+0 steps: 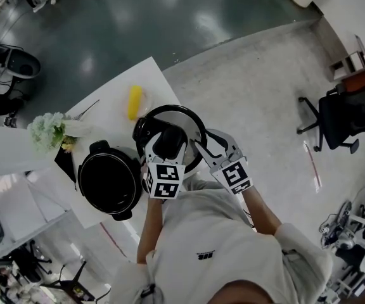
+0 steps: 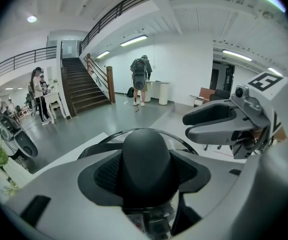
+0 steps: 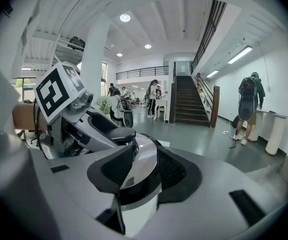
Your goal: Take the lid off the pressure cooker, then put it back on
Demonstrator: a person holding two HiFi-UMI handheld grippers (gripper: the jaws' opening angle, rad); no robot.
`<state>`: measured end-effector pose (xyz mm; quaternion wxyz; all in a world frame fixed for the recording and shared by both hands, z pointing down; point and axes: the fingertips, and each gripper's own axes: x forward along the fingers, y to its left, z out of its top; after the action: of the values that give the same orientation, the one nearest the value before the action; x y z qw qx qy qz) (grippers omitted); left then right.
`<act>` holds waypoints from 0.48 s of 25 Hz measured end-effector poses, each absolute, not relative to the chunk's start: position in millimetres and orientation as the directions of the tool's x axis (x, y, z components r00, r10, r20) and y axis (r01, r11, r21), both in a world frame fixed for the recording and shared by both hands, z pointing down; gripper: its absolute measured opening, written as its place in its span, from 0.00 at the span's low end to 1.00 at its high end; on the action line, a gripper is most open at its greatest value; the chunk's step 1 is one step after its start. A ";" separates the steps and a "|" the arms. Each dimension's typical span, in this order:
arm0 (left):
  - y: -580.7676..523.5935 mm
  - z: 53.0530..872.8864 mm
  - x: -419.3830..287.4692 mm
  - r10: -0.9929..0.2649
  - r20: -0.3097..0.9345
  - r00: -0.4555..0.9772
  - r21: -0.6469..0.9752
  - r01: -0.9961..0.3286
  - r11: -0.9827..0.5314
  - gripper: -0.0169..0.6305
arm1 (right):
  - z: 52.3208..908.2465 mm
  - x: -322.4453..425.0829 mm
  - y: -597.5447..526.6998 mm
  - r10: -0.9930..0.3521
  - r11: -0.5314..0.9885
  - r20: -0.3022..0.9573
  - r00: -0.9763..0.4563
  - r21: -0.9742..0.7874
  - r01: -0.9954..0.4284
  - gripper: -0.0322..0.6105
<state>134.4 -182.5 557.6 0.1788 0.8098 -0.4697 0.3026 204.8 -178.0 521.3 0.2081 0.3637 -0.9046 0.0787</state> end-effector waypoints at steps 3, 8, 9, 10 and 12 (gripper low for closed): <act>-181.2 572.9 136.3 -0.646 0.671 0.365 0.006 -0.874 -0.487 0.48 | 535.5 208.4 -177.0 -0.610 0.726 0.457 -0.647 -0.003 -0.687 0.29; -179.7 594.9 139.9 -0.641 0.681 0.354 0.005 -0.877 -0.480 0.48 | 558.1 210.8 -176.3 -0.588 0.733 0.487 -0.646 -0.017 -0.680 0.29; -179.4 599.7 140.5 -0.639 0.683 0.353 0.003 -0.877 -0.480 0.48 | 563.2 211.1 -176.4 -0.584 0.734 0.493 -0.645 -0.019 -0.679 0.29; -179.1 604.6 141.3 -0.638 0.686 0.351 0.001 -0.877 -0.481 0.48 | 568.1 211.3 -176.5 -0.579 0.735 0.499 -0.645 -0.022 -0.678 0.29; -178.4 614.4 143.3 -0.633 0.692 0.347 -0.003 -0.875 -0.483 0.48 | 577.5 211.8 -176.6 -0.570 0.738 0.510 -0.645 -0.028 -0.674 0.29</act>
<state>143.3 -178.4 614.4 0.1882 0.7988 -0.4721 0.3219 211.8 -176.6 577.5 0.2415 0.3455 -0.9003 0.1083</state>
